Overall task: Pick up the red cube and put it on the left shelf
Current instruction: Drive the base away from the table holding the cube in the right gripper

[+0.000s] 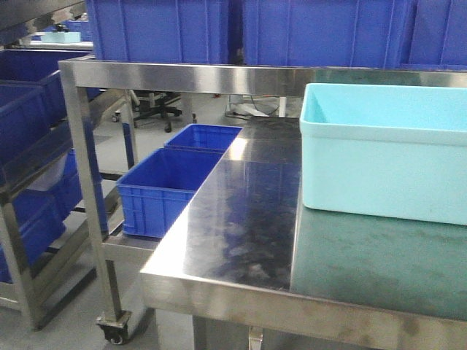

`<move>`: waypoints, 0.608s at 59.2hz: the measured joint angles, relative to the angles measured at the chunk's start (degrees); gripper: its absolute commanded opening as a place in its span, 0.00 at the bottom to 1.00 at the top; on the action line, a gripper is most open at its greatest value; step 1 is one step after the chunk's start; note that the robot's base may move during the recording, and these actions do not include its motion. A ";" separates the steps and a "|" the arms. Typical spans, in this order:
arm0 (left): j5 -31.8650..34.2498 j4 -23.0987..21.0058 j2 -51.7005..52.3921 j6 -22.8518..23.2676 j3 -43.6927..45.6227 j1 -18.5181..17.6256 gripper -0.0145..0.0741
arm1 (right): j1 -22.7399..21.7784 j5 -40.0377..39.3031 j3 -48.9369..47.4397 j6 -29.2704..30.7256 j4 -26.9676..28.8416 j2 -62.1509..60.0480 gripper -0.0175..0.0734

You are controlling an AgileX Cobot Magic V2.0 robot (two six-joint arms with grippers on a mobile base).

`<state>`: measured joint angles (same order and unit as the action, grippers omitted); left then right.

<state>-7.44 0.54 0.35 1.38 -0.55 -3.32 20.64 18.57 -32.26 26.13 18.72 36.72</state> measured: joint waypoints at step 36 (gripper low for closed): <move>0.00 0.00 0.00 0.00 0.00 0.00 0.28 | 0.00 0.00 0.00 0.00 0.00 -0.12 0.25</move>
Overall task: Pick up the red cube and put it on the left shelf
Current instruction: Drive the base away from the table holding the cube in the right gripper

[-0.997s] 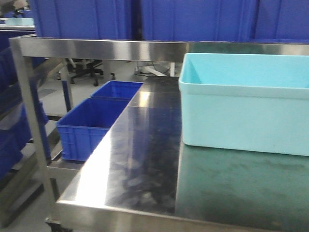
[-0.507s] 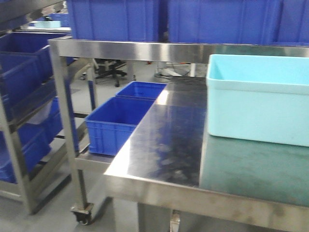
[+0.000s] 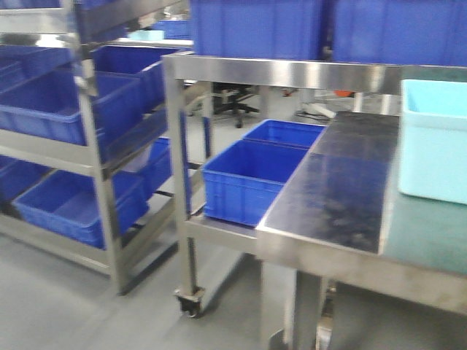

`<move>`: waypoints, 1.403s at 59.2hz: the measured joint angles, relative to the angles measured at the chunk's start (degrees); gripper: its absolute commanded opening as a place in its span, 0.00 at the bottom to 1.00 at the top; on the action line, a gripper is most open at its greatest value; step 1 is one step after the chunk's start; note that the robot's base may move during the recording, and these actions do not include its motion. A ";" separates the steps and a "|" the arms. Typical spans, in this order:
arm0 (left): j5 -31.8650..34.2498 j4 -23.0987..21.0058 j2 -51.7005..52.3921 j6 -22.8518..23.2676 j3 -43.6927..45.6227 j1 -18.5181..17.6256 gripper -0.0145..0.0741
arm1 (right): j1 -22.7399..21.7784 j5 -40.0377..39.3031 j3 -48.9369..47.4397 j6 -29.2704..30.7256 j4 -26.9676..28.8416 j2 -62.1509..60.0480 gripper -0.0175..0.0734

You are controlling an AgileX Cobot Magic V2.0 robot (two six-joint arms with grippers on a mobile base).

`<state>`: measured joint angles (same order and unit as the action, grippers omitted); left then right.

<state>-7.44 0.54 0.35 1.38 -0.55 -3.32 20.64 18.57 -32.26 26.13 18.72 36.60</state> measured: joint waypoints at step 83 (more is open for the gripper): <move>0.00 0.00 0.00 0.00 0.00 0.00 0.28 | 0.00 0.03 0.00 0.00 0.00 0.00 0.25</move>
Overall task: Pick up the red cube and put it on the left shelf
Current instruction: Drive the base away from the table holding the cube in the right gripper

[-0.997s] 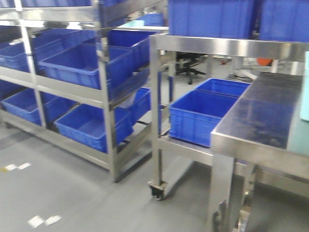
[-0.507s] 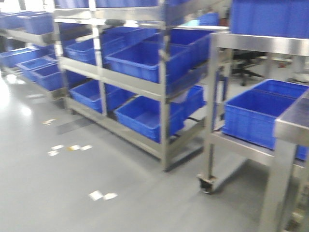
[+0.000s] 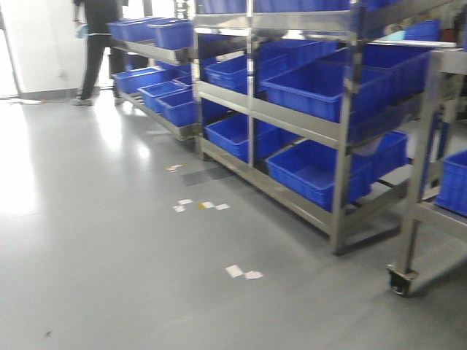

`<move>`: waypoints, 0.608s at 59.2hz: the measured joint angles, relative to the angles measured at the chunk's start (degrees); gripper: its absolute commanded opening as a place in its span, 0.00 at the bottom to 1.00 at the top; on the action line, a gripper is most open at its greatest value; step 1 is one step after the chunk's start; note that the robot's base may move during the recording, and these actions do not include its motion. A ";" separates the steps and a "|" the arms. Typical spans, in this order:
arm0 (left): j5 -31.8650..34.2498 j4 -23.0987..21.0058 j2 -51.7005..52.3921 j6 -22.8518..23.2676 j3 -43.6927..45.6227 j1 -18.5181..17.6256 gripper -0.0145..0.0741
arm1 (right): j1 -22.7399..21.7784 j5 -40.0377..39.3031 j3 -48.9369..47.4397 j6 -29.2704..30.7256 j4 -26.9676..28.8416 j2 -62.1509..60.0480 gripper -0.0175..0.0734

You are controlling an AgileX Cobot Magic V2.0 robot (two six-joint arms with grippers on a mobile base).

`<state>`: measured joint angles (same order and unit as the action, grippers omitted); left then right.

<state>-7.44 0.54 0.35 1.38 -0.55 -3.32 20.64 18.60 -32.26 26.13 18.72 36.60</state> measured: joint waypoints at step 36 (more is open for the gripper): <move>0.00 0.00 0.00 0.00 0.00 0.00 0.28 | 0.00 0.00 0.00 0.00 0.00 0.00 0.25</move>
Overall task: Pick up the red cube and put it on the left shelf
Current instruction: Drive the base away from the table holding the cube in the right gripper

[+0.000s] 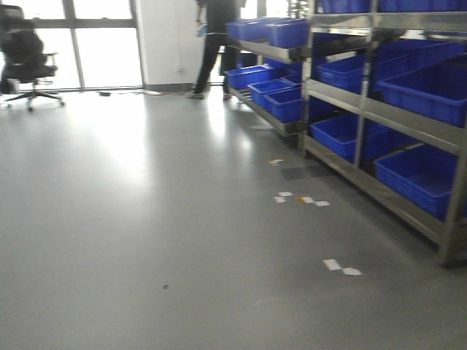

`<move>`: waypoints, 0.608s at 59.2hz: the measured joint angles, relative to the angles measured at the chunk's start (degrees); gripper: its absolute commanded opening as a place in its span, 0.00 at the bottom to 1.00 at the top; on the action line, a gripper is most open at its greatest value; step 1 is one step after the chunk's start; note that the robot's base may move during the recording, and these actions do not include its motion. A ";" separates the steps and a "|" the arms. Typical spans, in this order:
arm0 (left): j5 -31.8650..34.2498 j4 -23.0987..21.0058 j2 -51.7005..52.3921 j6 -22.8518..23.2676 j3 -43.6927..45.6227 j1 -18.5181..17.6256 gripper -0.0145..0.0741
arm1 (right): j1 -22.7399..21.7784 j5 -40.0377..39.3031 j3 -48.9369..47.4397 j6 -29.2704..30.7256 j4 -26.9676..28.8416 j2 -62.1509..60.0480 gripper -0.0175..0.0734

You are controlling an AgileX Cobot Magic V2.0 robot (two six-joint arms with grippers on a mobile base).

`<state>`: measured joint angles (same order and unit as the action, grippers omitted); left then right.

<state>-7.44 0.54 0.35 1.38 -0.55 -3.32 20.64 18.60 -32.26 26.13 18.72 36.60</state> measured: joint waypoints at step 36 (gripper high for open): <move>0.00 0.00 0.00 0.00 0.00 0.00 0.28 | 0.00 0.00 0.00 0.00 0.00 0.00 0.25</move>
<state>-7.44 0.54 0.35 1.38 -0.55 -3.32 20.64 18.60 -32.26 26.13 18.72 36.60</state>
